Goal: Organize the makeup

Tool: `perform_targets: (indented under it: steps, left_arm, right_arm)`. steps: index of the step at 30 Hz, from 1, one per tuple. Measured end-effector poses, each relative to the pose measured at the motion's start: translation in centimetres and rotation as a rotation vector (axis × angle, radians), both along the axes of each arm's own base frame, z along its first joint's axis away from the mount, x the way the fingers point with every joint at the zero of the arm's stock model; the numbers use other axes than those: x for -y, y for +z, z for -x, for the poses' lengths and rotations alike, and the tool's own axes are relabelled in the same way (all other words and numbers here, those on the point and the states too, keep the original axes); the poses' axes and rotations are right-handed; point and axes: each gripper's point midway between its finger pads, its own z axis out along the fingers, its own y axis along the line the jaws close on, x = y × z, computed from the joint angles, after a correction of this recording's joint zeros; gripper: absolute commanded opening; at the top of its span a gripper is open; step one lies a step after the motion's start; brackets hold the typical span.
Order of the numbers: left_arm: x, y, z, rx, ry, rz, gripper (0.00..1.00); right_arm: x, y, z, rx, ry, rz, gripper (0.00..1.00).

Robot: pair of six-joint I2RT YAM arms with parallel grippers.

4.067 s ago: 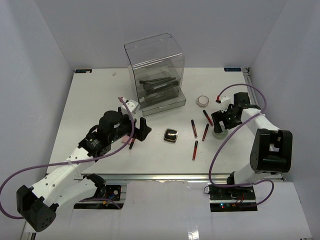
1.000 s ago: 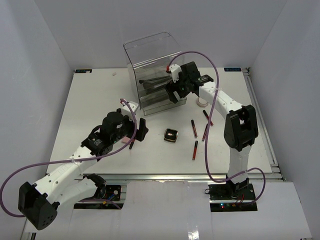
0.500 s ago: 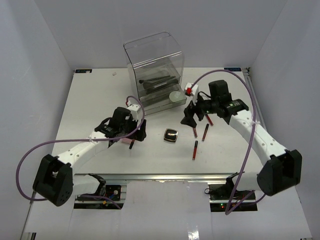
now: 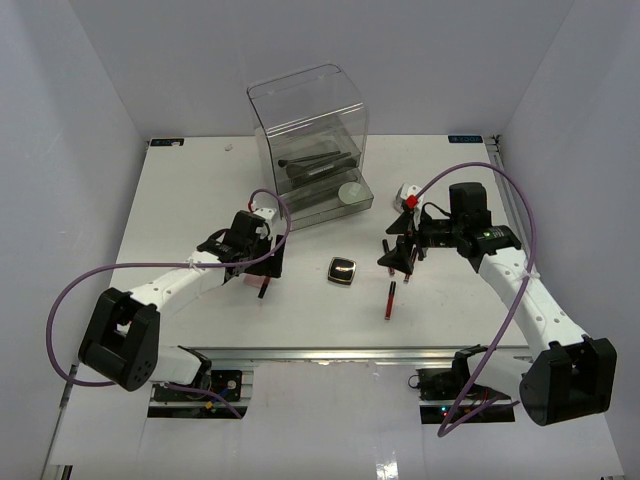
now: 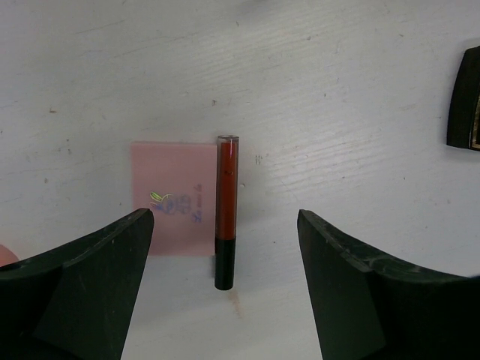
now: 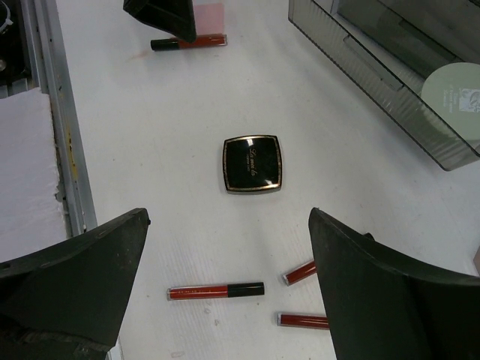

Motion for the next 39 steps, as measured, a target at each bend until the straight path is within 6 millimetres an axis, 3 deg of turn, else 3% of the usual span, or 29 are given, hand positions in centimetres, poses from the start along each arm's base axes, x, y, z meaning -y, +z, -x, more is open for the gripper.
perform_targets:
  steps: [5,14,26,39]
  left_arm:
    - [-0.2,0.0,-0.1,0.003,0.015,-0.007,0.87]
    - [-1.8,0.2,-0.7,0.021,0.071,-0.083,0.75]
    - [-2.9,-2.5,-1.1,-0.063,0.103,-0.193,0.72]
    - [-3.3,-2.5,-1.3,-0.062,0.114,-0.217,0.70]
  right_arm:
    - [0.2,0.2,0.0,0.007,-0.004,-0.007,0.93]
    - [0.8,-0.3,-0.2,-0.003,-0.022,-0.004,0.94]
    - [1.2,-0.2,-0.5,-0.004,-0.034,-0.010,0.93]
    - [1.3,-0.1,-0.5,-0.005,-0.032,-0.020,0.93]
